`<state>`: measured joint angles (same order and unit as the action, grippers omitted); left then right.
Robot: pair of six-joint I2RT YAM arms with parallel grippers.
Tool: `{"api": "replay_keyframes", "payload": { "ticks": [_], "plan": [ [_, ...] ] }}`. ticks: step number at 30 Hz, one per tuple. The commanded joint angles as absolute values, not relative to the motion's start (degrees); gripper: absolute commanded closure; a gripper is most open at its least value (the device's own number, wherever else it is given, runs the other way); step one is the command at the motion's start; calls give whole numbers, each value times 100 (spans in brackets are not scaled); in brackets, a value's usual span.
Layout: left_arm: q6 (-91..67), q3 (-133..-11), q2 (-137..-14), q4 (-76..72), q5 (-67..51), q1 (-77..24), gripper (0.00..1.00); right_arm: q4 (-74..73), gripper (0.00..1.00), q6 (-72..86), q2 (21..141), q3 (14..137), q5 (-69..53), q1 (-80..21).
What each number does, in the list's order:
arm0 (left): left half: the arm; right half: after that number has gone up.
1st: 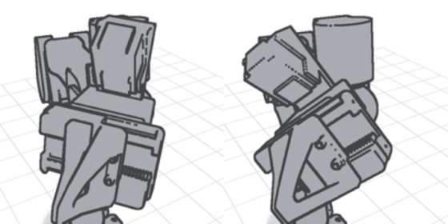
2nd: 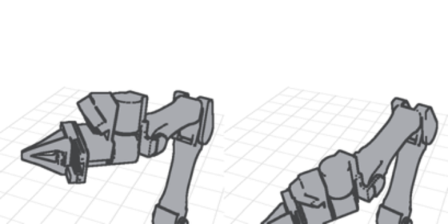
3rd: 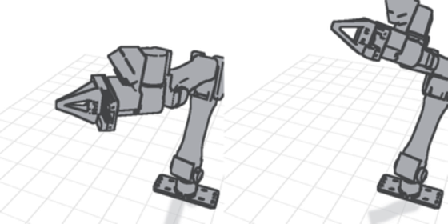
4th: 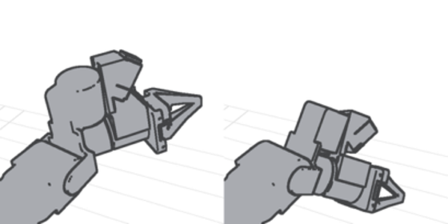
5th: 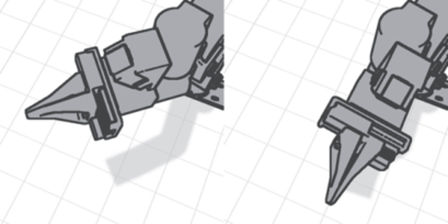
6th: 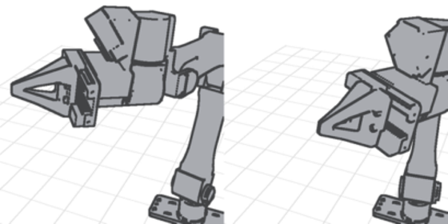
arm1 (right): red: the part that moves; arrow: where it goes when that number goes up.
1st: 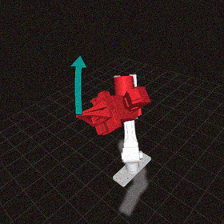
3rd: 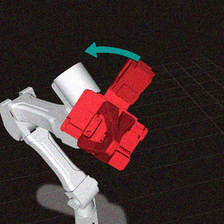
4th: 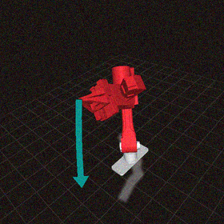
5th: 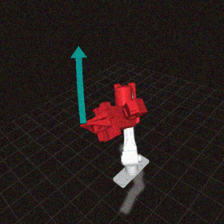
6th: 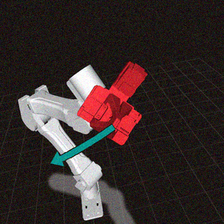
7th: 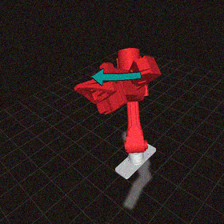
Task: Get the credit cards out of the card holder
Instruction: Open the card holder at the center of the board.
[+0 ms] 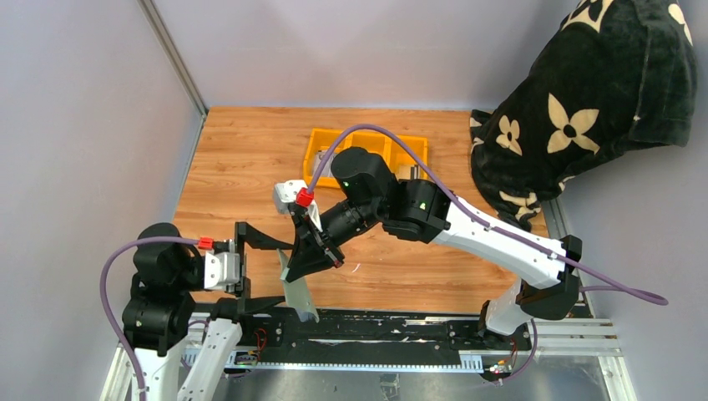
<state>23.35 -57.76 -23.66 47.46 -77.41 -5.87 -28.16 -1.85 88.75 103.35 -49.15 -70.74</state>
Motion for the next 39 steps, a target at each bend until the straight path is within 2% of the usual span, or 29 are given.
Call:
{"api": "replay_keyframes", "payload": {
  "ticks": [1, 6, 8, 10, 13, 15, 17, 20, 22, 23, 29, 33, 39],
  "plan": [
    [2173, -5869, -2277, 4790, -8117, -624, 8, -2404, 100, -40, 8829, 10524, -5139, -7137],
    [2158, -5895, -2421, 4799, -8659, -623, 34, -2338, 100, -32, 8825, 10605, -5164, -7132],
    [2155, -5940, -2403, 4799, -8628, -624, 56, -2364, 100, -78, 8771, 10573, -5128, -7137],
    [2139, -5986, -2395, 4799, -8591, -623, 66, -2363, 100, -114, 8731, 10540, -5090, -7137],
    [2035, -6036, -2442, 4807, -8576, -623, 71, -2428, 100, -161, 8725, 10553, -5016, -7124],
    [2003, -6057, -2444, 4801, -8469, -623, 81, -2524, 100, -219, 8692, 10552, -4912, -7114],
    [1974, -6087, -2443, 4799, -8304, -623, 89, -2601, 92, -252, 8606, 10463, -4828, -7058],
    [1951, -6146, -2460, 4808, -7772, -624, 100, -2611, 56, -282, 8310, 10097, -4418, -6910],
    [1943, -6191, -2514, 4799, -7389, -619, 100, -2564, 33, -378, 8025, 9742, -3960, -6880],
    [1942, -6230, -2562, 4799, -7240, -624, 100, -2521, 25, -434, 7812, 9533, -3448, -6877],
    [1599, -6361, -2817, 4799, -6366, -624, 100, -1295, 20, -467, 6542, 7789, -1569, -6867],
    [1074, -6404, -3026, 4799, -6255, -619, 100, -247, 19, -534, 5827, 6654, -1790, -6866],
    [493, -6469, -3161, 4799, -6200, -624, 100, 424, 18, -553, 5505, 6001, -2734, -6871]
  ]
}}
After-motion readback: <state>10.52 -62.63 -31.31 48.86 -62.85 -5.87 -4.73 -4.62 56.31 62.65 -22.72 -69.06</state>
